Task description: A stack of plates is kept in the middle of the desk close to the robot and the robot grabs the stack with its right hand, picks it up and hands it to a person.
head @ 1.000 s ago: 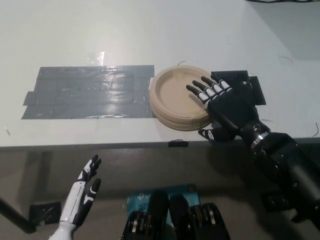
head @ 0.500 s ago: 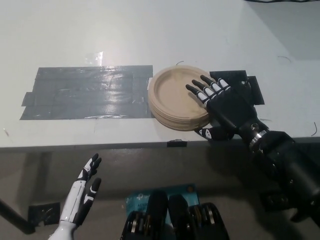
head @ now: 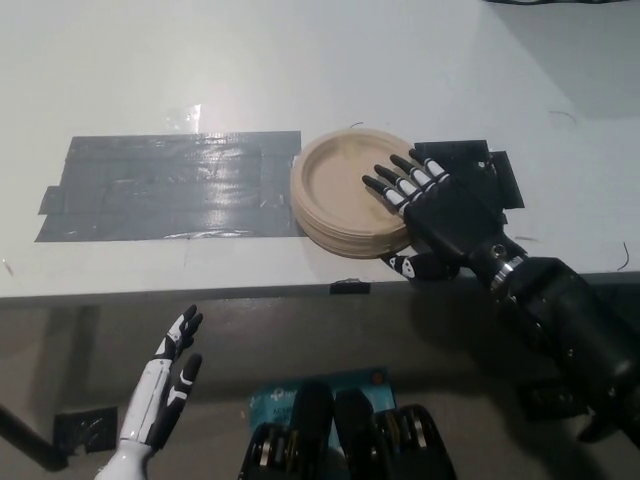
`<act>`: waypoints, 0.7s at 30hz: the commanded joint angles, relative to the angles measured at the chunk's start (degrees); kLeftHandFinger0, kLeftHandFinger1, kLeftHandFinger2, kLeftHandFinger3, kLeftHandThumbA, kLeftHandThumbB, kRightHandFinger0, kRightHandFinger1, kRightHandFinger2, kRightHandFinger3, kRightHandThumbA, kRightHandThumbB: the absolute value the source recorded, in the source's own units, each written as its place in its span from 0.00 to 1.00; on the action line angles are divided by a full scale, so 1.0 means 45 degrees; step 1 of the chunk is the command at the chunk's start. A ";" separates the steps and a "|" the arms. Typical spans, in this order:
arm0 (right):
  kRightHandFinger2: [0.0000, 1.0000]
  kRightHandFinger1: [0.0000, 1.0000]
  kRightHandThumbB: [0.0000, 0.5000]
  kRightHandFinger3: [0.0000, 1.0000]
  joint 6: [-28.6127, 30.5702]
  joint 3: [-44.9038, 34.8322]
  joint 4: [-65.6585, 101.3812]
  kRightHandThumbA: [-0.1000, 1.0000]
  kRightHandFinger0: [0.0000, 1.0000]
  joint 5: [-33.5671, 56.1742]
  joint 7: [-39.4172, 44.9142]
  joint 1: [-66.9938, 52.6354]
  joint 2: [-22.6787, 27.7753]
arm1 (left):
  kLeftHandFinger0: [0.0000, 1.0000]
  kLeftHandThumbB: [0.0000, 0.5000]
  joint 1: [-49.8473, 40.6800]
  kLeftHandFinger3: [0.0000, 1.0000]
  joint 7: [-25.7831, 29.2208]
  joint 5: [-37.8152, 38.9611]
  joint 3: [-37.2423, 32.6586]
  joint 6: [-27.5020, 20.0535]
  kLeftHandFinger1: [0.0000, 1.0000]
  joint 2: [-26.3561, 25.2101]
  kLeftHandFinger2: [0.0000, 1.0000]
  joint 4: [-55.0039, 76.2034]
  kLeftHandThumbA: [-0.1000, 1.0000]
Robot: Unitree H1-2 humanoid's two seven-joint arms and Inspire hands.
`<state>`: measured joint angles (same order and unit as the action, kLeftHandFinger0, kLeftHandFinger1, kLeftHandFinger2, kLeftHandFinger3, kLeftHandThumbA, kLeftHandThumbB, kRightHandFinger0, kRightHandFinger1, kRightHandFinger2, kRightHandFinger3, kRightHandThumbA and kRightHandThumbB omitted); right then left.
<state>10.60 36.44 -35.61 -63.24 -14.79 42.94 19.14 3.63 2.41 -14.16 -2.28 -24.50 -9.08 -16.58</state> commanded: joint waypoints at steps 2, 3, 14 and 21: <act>1.00 1.00 1.00 1.00 -0.0304 0.0703 -0.0851 0.77 1.00 -0.0820 -0.0335 0.0985 -0.0482 | 1.00 0.74 0.0173 1.00 0.0286 0.0096 0.0092 -0.0540 1.00 -0.0205 1.00 0.0141 1.00; 1.00 1.00 1.00 1.00 -0.0338 0.0760 -0.0952 0.76 1.00 -0.0853 -0.0378 0.1034 -0.0523 | 1.00 0.73 0.0183 1.00 0.0305 0.0102 0.0074 -0.0540 1.00 -0.0214 1.00 0.0124 1.00; 0.04 0.00 0.61 0.43 -0.1307 0.2394 -0.5945 0.00 0.00 -0.1770 -0.4194 0.2814 -0.1804 | 1.00 0.76 0.0279 1.00 0.0252 0.0372 0.0081 -0.0540 1.00 -0.0146 1.00 0.0132 1.00; 0.36 0.00 0.59 0.26 -0.1222 0.3047 -0.7656 0.00 0.00 -0.1438 -0.5870 0.3205 -0.2014 | 1.00 0.77 0.0434 1.00 0.0301 0.0336 0.0079 -0.0540 1.00 -0.0180 1.00 0.0128 1.00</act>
<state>6.11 48.37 -66.03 -68.84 -34.92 56.18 10.05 4.43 2.44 -13.72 -2.29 -24.52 -9.14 -16.71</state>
